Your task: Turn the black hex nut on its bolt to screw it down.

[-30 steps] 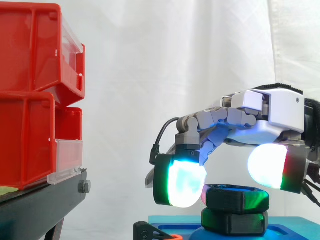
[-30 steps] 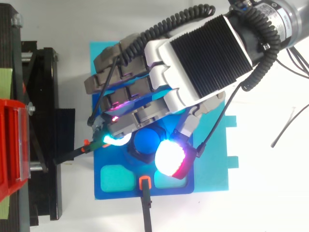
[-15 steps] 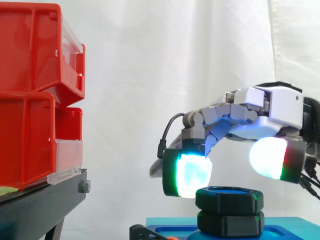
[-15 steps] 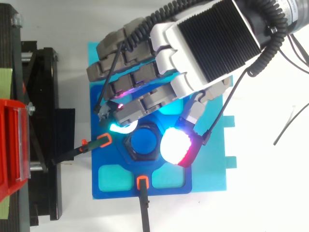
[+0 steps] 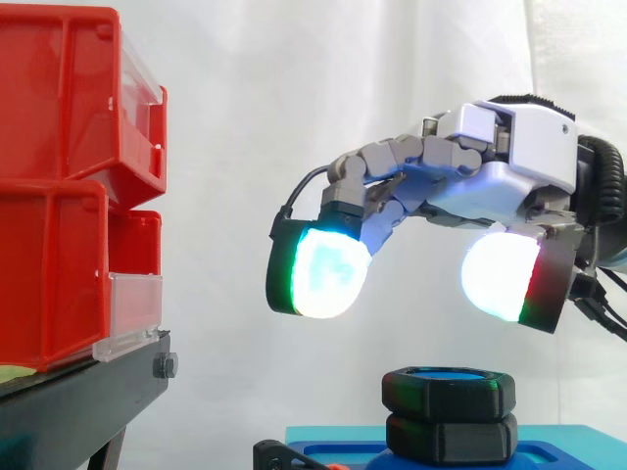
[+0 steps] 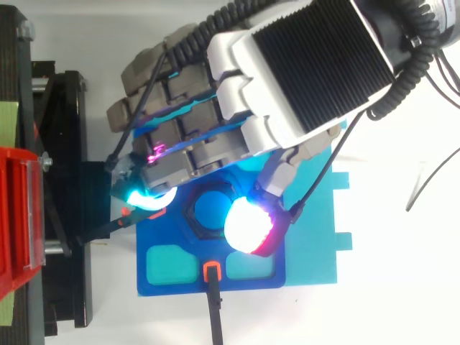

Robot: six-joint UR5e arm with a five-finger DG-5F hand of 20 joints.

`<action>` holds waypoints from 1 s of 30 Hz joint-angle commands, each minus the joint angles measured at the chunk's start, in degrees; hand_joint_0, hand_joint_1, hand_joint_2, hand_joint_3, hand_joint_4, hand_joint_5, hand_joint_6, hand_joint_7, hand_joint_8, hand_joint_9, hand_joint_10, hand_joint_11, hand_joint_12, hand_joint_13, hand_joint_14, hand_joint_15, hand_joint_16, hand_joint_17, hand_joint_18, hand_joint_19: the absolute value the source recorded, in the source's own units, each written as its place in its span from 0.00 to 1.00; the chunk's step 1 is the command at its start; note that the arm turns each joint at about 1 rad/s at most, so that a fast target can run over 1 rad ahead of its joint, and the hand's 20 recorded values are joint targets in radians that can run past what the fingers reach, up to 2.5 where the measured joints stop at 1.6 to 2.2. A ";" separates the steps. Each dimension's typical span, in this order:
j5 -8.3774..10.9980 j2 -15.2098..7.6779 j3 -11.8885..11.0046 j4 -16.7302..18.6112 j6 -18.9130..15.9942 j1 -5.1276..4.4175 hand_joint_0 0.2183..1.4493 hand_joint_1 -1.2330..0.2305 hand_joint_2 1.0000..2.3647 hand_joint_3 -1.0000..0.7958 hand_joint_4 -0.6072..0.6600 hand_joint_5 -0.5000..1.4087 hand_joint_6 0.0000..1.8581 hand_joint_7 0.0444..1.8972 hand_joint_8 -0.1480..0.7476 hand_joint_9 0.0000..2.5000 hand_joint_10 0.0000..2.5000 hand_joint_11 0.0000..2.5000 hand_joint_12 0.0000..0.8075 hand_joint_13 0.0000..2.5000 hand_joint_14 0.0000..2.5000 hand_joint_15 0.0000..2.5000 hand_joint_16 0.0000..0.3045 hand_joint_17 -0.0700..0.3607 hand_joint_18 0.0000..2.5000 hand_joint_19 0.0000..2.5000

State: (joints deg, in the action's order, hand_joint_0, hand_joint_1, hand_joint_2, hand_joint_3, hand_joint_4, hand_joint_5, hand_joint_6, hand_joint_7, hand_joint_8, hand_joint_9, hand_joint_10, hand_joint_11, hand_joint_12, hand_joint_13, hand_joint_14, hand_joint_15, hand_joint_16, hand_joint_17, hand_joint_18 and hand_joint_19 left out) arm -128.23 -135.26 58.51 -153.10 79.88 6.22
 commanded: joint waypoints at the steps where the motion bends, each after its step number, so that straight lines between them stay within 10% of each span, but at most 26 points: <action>1: 1.31 -0.01 0.29 -0.62 0.36 -0.68 0.12 0.45 0.00 0.28 0.65 0.24 0.27 0.46 0.48 0.35 0.00 0.06 0.47 0.30 0.00 0.06 0.19 0.46 0.27 0.17; 17: 1.49 -0.01 2.67 -0.89 0.71 -2.88 0.12 0.50 0.00 0.28 0.64 0.23 0.27 0.40 0.47 0.34 0.00 0.05 0.48 0.29 0.00 0.06 0.19 0.47 0.27 0.18; 30: 0.52 -0.01 2.67 -0.80 1.06 -1.91 0.18 0.44 0.00 0.28 0.63 0.23 0.27 0.42 0.44 0.33 0.00 0.06 0.44 0.28 0.00 0.07 0.17 0.43 0.24 0.19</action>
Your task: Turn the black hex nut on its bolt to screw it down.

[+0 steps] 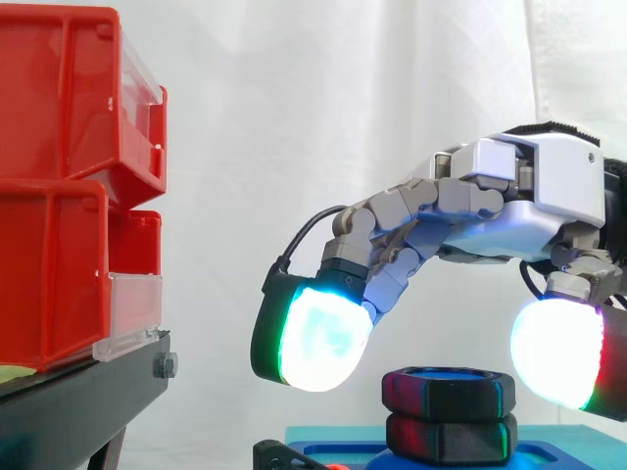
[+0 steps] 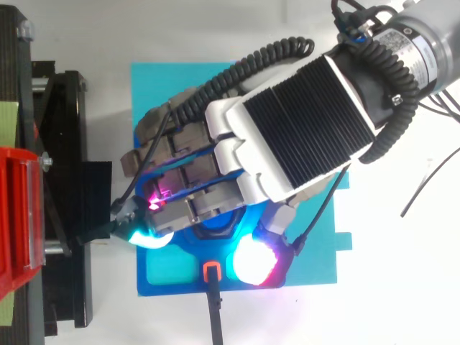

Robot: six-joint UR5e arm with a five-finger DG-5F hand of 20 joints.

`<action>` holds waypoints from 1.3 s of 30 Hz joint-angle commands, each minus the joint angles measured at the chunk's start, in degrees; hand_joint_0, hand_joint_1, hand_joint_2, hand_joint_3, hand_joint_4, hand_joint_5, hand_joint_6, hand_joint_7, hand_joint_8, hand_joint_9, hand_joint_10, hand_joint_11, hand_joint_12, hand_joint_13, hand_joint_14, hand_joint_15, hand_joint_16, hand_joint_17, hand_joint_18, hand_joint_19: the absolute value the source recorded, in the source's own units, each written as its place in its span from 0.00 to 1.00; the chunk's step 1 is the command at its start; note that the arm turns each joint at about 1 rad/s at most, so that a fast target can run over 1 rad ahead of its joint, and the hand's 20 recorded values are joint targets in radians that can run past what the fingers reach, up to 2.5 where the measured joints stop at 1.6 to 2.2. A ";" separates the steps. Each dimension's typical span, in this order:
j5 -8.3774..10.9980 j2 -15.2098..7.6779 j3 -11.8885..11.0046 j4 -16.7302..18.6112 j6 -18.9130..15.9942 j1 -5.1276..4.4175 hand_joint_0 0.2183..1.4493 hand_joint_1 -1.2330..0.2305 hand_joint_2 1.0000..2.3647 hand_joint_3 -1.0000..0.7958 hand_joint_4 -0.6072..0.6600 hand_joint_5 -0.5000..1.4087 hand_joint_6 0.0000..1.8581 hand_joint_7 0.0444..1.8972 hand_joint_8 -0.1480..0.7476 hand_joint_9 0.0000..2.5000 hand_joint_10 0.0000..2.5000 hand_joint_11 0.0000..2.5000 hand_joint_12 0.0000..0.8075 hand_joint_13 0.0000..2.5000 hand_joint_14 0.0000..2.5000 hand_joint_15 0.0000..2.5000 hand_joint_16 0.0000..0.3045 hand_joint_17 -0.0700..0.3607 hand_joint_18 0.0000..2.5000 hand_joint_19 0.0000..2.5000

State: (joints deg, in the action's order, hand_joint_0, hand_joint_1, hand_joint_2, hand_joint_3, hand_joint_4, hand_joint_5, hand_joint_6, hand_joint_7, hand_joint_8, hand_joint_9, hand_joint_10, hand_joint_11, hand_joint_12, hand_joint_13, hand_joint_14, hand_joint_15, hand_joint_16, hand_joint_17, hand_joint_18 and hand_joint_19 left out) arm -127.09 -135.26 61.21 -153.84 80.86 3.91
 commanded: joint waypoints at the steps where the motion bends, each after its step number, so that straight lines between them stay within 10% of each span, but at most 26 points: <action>1: -0.79 -0.01 -0.04 -0.15 0.09 0.49 0.18 0.44 0.00 0.28 0.63 0.23 0.27 0.42 0.44 0.33 0.00 0.05 0.44 0.28 0.00 0.07 0.17 0.43 0.24 0.19; 39: -0.35 -0.01 1.46 -0.06 0.09 1.10 0.19 0.35 0.00 0.28 0.61 0.24 0.27 0.58 0.44 0.32 0.00 0.08 0.42 0.27 0.00 0.07 0.16 0.42 0.23 0.20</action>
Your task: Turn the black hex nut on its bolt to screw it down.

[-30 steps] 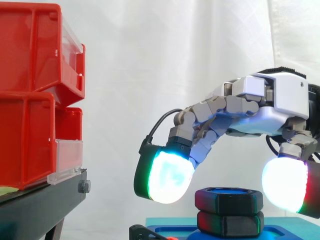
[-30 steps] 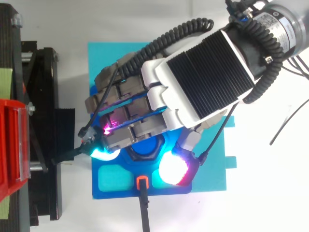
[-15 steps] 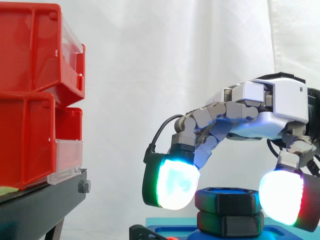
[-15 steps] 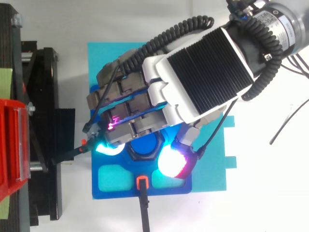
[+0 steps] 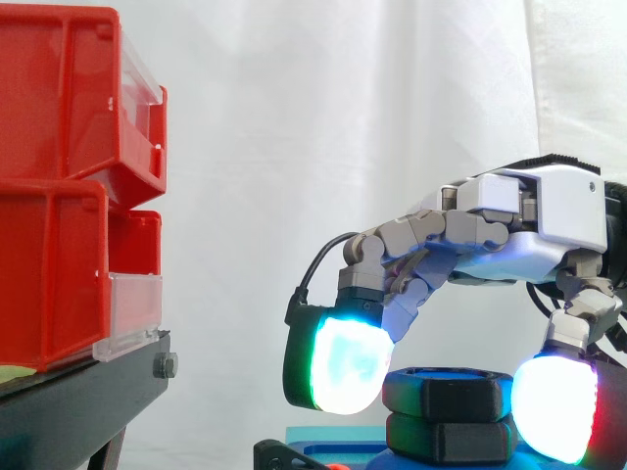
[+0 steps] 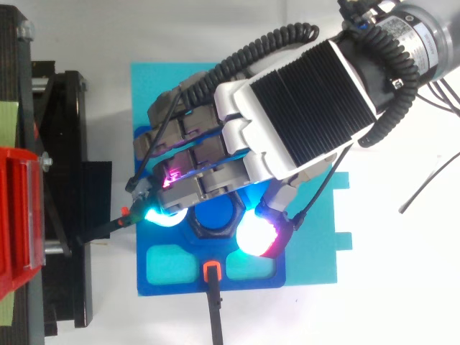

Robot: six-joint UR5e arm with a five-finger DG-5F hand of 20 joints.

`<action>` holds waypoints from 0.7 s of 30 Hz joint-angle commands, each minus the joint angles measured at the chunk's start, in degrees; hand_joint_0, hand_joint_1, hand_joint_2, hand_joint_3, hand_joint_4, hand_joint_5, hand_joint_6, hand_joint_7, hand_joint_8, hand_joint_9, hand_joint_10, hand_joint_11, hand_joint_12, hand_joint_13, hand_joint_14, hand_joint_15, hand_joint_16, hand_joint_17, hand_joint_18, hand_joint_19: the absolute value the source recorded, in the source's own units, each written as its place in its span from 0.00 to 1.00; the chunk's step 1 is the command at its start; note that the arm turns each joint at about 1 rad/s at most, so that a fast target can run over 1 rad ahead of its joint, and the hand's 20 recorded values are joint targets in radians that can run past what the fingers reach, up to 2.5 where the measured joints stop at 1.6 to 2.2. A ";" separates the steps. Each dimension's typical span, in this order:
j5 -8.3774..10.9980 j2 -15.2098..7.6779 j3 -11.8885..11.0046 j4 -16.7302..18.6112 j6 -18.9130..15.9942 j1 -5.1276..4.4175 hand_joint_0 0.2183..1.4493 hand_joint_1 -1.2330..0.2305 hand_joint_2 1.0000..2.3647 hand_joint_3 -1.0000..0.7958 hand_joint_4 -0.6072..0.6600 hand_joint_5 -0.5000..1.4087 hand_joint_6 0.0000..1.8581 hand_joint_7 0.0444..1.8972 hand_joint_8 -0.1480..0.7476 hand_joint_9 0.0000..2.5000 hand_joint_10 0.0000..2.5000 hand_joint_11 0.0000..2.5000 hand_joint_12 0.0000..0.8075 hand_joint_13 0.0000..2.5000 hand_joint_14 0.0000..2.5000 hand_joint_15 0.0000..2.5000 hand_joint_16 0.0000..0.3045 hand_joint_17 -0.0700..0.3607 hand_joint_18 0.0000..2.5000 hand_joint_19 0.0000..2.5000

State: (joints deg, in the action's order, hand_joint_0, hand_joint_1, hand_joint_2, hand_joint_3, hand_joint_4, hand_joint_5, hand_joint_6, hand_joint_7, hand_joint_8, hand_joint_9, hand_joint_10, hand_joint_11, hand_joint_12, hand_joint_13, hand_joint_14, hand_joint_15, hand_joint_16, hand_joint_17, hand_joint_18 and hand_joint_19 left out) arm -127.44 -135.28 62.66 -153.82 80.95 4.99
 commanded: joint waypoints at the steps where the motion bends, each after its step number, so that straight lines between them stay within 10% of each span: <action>1: 0.00 0.02 0.10 -0.16 0.00 0.02 0.19 0.35 0.00 0.28 0.61 0.24 0.27 0.58 0.45 0.32 0.00 0.08 0.42 0.27 0.00 0.07 0.16 0.42 0.23 0.19; 21: -0.18 0.02 0.10 0.01 0.00 0.37 0.25 0.32 0.01 0.33 0.58 0.25 0.27 0.69 0.43 0.32 0.00 0.10 0.39 0.26 0.00 0.08 0.14 0.39 0.22 0.20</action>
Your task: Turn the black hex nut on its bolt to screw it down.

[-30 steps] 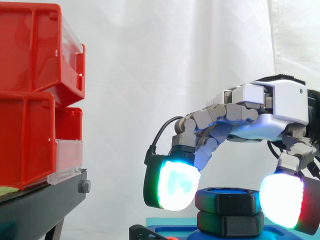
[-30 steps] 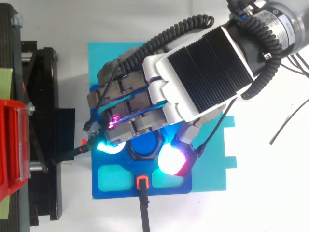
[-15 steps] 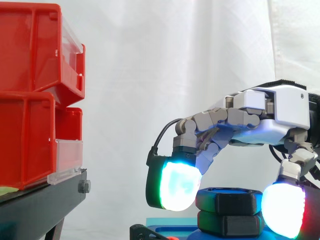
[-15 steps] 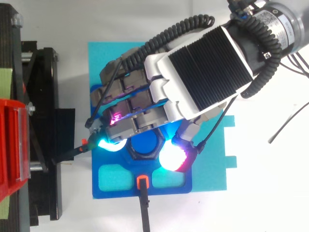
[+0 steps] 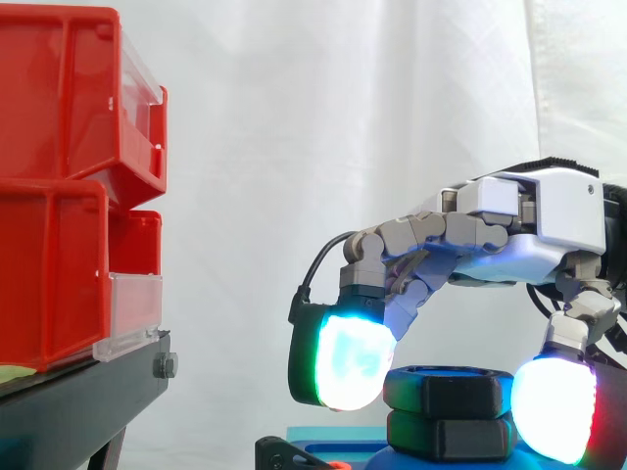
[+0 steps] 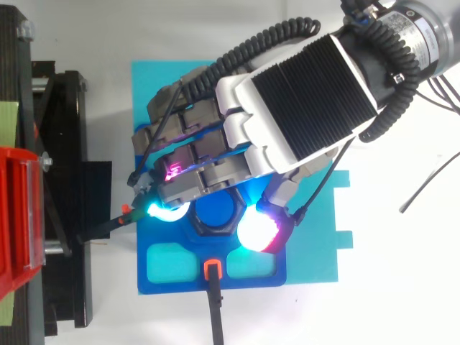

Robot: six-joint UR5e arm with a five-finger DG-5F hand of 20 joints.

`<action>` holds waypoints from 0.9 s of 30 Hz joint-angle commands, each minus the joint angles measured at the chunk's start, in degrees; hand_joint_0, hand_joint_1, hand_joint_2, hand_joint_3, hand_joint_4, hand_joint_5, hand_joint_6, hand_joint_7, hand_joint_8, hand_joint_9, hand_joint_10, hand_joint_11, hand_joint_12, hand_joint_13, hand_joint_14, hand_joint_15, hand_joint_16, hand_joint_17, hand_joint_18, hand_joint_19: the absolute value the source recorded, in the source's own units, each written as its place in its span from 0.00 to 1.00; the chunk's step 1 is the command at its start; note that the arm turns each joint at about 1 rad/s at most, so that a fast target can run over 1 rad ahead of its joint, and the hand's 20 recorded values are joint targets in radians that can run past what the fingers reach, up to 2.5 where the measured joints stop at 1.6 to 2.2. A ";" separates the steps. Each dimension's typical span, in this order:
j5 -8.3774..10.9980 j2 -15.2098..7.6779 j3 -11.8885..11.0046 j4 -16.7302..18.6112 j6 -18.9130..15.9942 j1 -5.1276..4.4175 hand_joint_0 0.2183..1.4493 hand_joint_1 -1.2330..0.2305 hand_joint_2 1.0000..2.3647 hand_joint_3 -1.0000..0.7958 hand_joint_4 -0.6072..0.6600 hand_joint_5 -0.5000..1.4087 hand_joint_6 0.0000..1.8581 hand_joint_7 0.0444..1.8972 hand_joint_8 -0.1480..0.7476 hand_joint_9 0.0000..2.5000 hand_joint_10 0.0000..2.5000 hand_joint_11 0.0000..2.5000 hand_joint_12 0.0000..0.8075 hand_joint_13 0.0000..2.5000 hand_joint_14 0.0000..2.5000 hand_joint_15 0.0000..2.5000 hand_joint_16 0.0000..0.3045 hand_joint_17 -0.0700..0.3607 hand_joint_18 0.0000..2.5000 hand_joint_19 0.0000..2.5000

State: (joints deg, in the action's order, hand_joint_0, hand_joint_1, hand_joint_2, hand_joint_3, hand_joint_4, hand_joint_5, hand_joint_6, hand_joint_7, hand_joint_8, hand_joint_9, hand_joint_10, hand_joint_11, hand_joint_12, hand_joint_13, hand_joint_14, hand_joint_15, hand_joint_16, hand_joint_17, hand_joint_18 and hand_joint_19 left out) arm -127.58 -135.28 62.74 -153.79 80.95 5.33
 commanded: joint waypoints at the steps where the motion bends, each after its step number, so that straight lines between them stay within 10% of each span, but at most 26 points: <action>1: -0.03 0.02 -0.08 -0.01 0.00 0.03 0.25 0.32 0.01 0.33 0.58 0.25 0.27 0.69 0.43 0.32 0.00 0.10 0.39 0.26 0.00 0.08 0.14 0.39 0.22 0.20; 17: -0.12 0.02 -0.08 0.16 -0.18 0.03 0.19 0.37 0.00 0.28 0.60 0.25 0.27 0.63 0.45 0.32 0.00 0.09 0.42 0.27 0.00 0.08 0.16 0.42 0.23 0.20; 27: 4.19 0.02 -0.52 -1.68 -4.04 -0.67 0.13 0.49 0.00 0.28 0.65 0.24 0.27 0.54 0.48 0.33 0.00 0.09 0.47 0.28 0.00 0.07 0.19 0.46 0.26 0.19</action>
State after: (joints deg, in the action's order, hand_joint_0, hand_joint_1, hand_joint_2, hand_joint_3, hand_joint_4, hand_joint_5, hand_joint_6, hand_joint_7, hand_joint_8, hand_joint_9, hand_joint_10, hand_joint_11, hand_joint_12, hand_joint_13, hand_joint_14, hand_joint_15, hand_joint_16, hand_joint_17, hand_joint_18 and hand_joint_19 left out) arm -124.36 -135.26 62.51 -154.50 77.88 4.87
